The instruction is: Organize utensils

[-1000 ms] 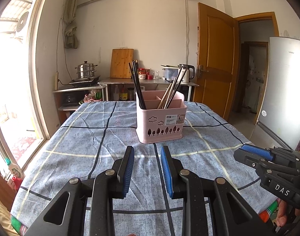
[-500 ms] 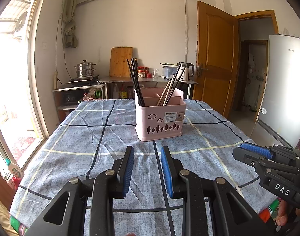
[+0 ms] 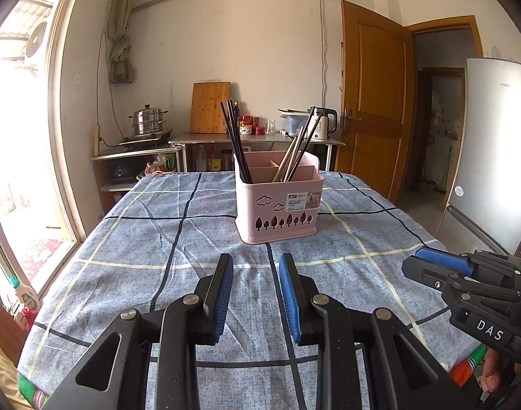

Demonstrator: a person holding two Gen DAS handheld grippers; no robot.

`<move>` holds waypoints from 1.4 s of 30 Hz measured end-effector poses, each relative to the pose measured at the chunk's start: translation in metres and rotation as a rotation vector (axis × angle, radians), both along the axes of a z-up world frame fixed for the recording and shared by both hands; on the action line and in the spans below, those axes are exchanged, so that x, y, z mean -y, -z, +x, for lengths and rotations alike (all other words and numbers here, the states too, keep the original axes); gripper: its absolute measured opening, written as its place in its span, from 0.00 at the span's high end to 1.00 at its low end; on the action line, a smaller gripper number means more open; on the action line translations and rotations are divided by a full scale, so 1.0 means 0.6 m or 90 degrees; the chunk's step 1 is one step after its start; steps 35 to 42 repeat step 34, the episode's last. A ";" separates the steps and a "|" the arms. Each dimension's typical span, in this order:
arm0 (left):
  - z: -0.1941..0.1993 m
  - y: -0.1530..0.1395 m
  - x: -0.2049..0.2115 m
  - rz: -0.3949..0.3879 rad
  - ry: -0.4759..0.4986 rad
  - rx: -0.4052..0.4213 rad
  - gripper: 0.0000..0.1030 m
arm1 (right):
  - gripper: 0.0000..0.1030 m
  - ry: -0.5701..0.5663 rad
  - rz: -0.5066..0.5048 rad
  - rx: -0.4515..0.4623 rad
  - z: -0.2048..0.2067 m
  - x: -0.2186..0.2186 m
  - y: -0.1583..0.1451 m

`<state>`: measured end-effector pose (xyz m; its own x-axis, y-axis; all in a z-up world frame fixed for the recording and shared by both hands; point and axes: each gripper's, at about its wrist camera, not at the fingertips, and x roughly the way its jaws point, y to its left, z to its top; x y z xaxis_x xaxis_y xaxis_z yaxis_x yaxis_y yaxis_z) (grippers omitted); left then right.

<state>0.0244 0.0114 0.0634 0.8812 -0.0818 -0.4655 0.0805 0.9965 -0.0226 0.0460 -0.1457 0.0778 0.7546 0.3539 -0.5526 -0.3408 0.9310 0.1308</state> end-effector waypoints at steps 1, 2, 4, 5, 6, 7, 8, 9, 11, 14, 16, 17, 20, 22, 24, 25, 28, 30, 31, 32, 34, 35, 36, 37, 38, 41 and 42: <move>0.000 0.000 0.000 0.001 -0.001 0.000 0.73 | 0.78 -0.001 0.000 0.000 0.000 0.000 0.000; 0.000 0.000 0.000 0.001 -0.002 0.000 0.73 | 0.78 -0.001 -0.001 0.000 -0.001 0.000 0.001; -0.001 0.000 0.000 0.001 -0.001 0.000 0.73 | 0.78 -0.002 -0.001 0.000 0.000 0.001 0.000; -0.001 0.000 -0.001 0.000 0.000 0.000 0.73 | 0.78 -0.001 0.000 0.000 0.000 0.000 0.000; -0.001 0.000 -0.001 -0.001 0.000 0.000 0.73 | 0.78 -0.001 -0.001 0.000 0.000 0.000 0.001; -0.001 0.000 -0.001 -0.001 -0.001 0.000 0.73 | 0.78 -0.001 -0.001 -0.001 0.001 0.000 0.001; -0.001 0.000 -0.001 -0.001 0.000 0.000 0.73 | 0.78 -0.001 -0.001 -0.001 0.000 0.000 0.001; -0.001 0.000 0.000 -0.001 0.000 0.000 0.73 | 0.78 -0.001 -0.001 -0.001 0.001 0.000 0.001; -0.002 0.000 -0.001 -0.001 0.001 -0.001 0.73 | 0.78 -0.001 -0.001 -0.001 0.000 0.000 0.000; -0.002 0.000 0.000 0.001 0.004 -0.001 0.73 | 0.78 -0.001 -0.001 -0.001 0.000 0.000 0.001; -0.001 0.000 0.001 0.001 0.005 -0.002 0.73 | 0.78 -0.002 -0.001 -0.003 0.000 0.000 0.001; -0.001 0.000 0.001 0.002 0.005 -0.002 0.73 | 0.78 -0.001 -0.002 -0.002 0.000 0.000 0.001; -0.001 0.000 0.001 0.000 0.006 -0.004 0.73 | 0.78 -0.001 -0.002 -0.003 0.001 0.001 0.000; -0.001 0.002 0.001 0.002 0.005 -0.007 0.73 | 0.78 -0.001 -0.003 -0.003 0.001 0.001 0.000; -0.001 0.005 0.002 0.001 0.005 -0.010 0.73 | 0.78 -0.002 -0.002 -0.003 0.001 0.001 0.000; -0.002 0.005 0.002 0.001 0.006 -0.010 0.73 | 0.78 -0.001 -0.002 -0.004 0.001 0.001 0.000; -0.004 0.004 0.004 0.007 0.008 -0.003 0.73 | 0.78 -0.002 -0.003 -0.004 0.001 0.002 0.000; -0.005 0.003 0.006 0.010 0.008 0.001 0.73 | 0.78 -0.001 -0.002 -0.004 0.001 0.001 0.000; -0.005 0.003 0.006 0.010 0.008 0.001 0.73 | 0.78 -0.002 -0.002 -0.004 0.000 0.002 0.000; -0.004 0.003 0.005 0.009 0.006 0.000 0.73 | 0.78 -0.001 -0.003 -0.003 0.001 0.001 0.000; -0.004 0.003 0.004 0.007 0.002 -0.002 0.73 | 0.78 -0.002 -0.003 -0.004 0.001 0.002 0.000; -0.004 0.003 0.004 0.007 0.002 -0.002 0.73 | 0.78 -0.002 -0.003 -0.004 0.001 0.002 0.000; -0.004 0.003 0.004 0.007 0.002 -0.002 0.73 | 0.78 -0.002 -0.003 -0.004 0.001 0.002 0.000; -0.004 0.003 0.004 0.007 0.002 -0.002 0.73 | 0.78 -0.002 -0.003 -0.004 0.001 0.002 0.000; -0.004 0.003 0.004 0.007 0.002 -0.002 0.73 | 0.78 -0.002 -0.003 -0.004 0.001 0.002 0.000; -0.004 0.003 0.004 0.007 0.002 -0.002 0.73 | 0.78 -0.002 -0.003 -0.004 0.001 0.002 0.000; -0.004 0.003 0.004 0.007 0.002 -0.002 0.73 | 0.78 -0.002 -0.003 -0.004 0.001 0.002 0.000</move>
